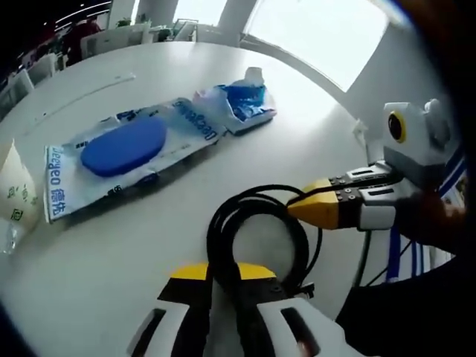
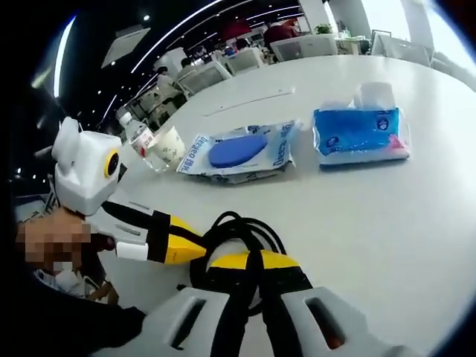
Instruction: Arrange the tabletop items into an orderly group along one side of the table until the central work area is clear of visible clutter.
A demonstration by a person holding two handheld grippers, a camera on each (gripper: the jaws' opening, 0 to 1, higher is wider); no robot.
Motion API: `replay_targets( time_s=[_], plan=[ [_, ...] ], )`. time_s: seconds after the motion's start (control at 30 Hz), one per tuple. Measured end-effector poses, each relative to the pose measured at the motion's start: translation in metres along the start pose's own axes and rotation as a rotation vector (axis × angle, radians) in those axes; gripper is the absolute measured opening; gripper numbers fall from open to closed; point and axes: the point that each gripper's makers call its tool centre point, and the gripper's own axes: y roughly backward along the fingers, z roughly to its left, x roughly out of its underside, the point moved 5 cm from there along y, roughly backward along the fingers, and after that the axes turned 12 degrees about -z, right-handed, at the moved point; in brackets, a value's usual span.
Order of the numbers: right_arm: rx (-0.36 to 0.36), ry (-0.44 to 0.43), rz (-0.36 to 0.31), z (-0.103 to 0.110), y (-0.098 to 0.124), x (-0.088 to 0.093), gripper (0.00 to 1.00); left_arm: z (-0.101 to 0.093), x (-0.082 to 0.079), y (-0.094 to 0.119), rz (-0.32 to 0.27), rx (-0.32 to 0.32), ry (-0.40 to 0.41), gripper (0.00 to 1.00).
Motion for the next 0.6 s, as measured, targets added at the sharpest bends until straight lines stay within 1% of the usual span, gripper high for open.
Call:
replay_targets(
  time_s=[0.03,0.07,0.2,0.43,0.5,0.6],
  plan=[
    [0.000,-0.003,-0.001,0.000,0.000,0.000,0.00,0.000,-0.002,0.002,-0.004,0.005,-0.001,0.03],
    [-0.001,-0.007,-0.002,0.000,0.001,0.001,0.00,0.001,-0.003,0.002,-0.002,0.003,-0.008,0.02],
    [-0.004,-0.021,-0.003,0.003,0.003,0.003,0.00,0.002,-0.001,0.002,0.007,0.011,0.009,0.02],
    [-0.007,-0.026,-0.015,0.004,0.009,0.003,0.00,-0.001,-0.001,0.012,0.010,0.025,0.042,0.00],
    [-0.006,-0.025,-0.021,0.005,0.011,0.001,0.00,-0.003,-0.003,0.016,0.008,0.033,0.049,0.00],
    [-0.008,-0.008,-0.040,0.005,0.012,-0.006,0.00,-0.005,-0.006,0.022,-0.014,0.047,0.066,0.00]
  ],
)
